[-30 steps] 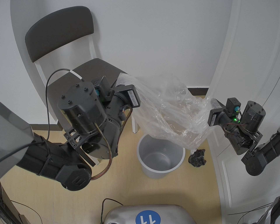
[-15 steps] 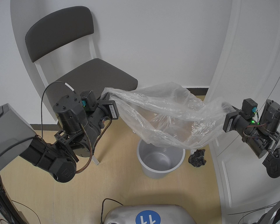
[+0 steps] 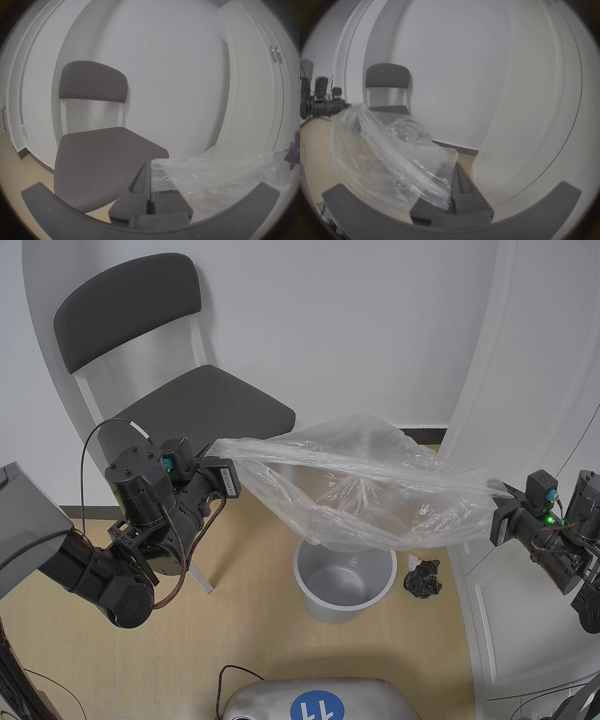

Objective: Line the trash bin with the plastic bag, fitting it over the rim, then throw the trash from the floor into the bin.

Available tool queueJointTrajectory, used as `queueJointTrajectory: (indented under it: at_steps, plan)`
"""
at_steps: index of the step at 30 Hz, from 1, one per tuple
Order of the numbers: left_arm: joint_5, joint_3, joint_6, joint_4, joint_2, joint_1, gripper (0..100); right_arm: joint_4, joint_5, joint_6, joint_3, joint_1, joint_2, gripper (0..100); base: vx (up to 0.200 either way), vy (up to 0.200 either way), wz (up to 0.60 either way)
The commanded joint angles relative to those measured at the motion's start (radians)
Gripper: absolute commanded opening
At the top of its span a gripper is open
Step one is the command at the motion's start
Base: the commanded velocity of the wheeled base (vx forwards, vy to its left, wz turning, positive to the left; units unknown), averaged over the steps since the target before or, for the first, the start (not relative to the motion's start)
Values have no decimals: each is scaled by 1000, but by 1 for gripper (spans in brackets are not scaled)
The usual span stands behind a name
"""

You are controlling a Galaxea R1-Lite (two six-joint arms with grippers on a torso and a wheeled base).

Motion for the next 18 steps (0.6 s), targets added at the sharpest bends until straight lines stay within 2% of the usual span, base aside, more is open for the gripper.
queueJointTrajectory:
  at_steps: [1,7,11,13,15,18]
  plan:
    - [2,1,0,0,-7,7,0,15,-2,-23,25,-25,-4,0,0,0,0]
    - [1,-4,0,-3,-11,19,0,13,-1,-30,20,-38,-5,0,0,0,0]
    - [-1,-22,2,-22,-4,1,0,-1,13,-20,3,-16,-1,0,0,0,0]
    - [1,-45,-1,-74,13,-51,0,-53,30,-15,3,36,15,0,0,0,0]
    - [1,-48,-1,-97,26,-68,0,-85,39,-12,11,57,22,0,0,0,0]
    - [7,-42,9,-167,67,-120,0,-176,91,-20,51,100,39,0,0,0,0]
